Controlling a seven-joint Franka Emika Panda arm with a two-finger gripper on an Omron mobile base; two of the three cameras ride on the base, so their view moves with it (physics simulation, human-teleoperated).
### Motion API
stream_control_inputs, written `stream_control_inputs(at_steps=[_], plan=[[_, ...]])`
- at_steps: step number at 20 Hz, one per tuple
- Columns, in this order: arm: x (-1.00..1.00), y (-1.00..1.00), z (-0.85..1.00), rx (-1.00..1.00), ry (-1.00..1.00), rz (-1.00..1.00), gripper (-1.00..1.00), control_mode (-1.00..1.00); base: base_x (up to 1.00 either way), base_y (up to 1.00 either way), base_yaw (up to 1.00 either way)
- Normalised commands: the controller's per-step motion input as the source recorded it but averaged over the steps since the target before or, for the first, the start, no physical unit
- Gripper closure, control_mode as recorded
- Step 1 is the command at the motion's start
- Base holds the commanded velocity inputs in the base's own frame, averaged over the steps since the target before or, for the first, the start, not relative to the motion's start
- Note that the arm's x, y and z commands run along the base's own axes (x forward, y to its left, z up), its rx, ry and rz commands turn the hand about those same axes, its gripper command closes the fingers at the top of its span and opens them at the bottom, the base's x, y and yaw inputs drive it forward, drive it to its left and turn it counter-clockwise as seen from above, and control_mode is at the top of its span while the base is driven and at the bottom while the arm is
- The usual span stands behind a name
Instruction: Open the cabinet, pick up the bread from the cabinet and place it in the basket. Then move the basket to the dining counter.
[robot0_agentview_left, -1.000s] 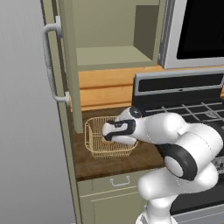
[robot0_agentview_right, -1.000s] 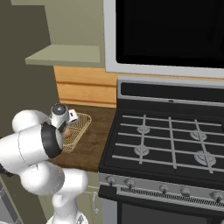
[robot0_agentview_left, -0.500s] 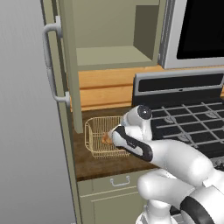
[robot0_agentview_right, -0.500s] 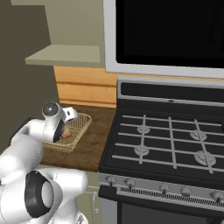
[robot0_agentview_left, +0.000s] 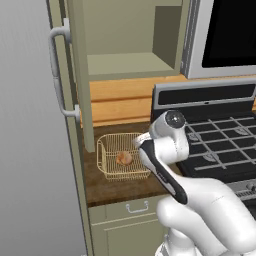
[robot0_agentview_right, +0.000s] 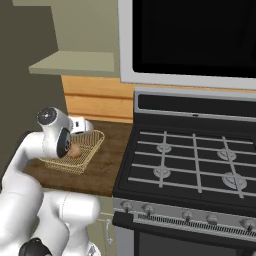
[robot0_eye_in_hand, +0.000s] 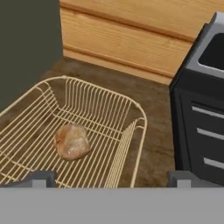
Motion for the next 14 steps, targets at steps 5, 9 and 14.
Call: stream_control_inputs(at_steps=[5,9,14], plan=[[-0.37,-0.37,0.22,0.23,0.01,-0.09,-1.00,-1.00,0.00,0.00,0.00],[-0.37,-0.42,0.21,0.23,0.17,-0.08,-1.00,-1.00,0.00,0.00,0.00],[-0.33,-0.36,0.11,0.13,0.21,-0.07,-1.00,-1.00,0.00,0.00,0.00]])
